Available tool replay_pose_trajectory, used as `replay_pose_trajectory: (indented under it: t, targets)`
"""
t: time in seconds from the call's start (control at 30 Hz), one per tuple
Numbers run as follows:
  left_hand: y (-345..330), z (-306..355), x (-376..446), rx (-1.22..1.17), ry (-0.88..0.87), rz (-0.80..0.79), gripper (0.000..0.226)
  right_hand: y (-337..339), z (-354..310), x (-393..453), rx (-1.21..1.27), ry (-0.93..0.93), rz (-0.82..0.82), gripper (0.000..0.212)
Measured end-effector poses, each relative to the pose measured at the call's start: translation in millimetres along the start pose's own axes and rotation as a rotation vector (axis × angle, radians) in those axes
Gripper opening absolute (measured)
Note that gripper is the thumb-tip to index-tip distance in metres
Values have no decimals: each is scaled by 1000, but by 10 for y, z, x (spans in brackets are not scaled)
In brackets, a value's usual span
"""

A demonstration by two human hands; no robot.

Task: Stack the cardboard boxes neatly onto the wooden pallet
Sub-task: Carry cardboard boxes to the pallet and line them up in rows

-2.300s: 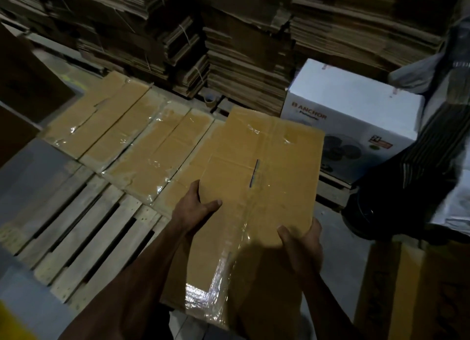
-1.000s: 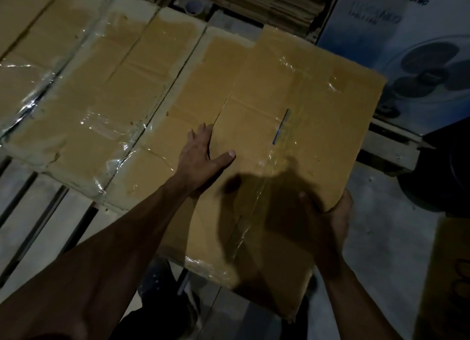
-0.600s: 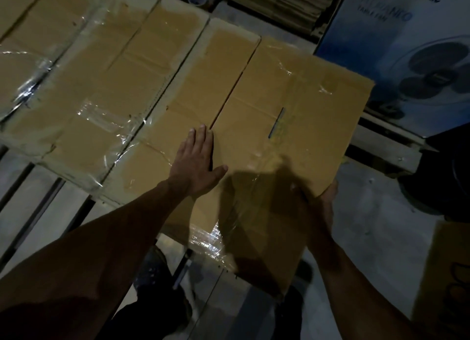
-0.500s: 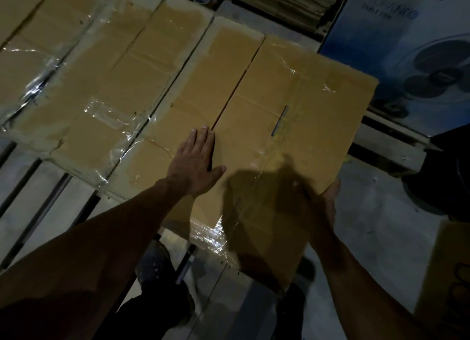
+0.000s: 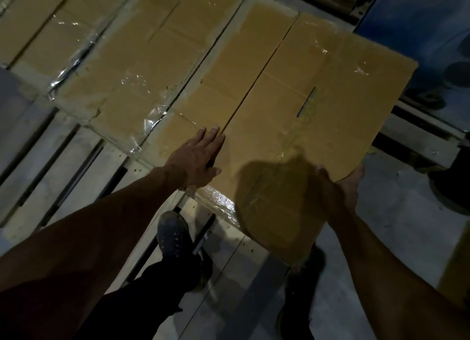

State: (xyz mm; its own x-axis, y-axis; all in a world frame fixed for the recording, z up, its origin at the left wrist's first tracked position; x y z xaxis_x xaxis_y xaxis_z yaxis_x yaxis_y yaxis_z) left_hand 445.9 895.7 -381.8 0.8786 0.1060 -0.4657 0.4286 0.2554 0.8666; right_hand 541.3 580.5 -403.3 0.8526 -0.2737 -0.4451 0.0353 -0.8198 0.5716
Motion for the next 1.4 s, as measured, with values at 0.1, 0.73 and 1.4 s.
replay_pose_trajectory:
  t: [0.1,0.73,1.4]
  targets:
    - [5,6,-10,-39,0,1,93,-9,63,42,12,5,-21,95]
    - [38,2,-24,-146,8,13,106,-34,117,98,-16,44,-3,91]
    - [96,59,-46,-75,32,-22,107,-121,229,76,-6,110,46,108]
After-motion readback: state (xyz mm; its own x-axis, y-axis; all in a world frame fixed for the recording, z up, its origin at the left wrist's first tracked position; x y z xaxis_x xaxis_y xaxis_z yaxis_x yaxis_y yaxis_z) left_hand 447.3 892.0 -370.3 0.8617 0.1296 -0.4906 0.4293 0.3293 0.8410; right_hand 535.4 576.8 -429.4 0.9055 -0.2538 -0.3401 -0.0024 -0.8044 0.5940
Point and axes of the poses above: each hand's wrist, its own x-axis towards the middle knuckle, its own y-axis out of the back of the hand, z = x × y, the point moved 5 cm from there along x, towards the middle knuckle, and after that the axes turned 6 degrees about z, right-handed, at the moved point
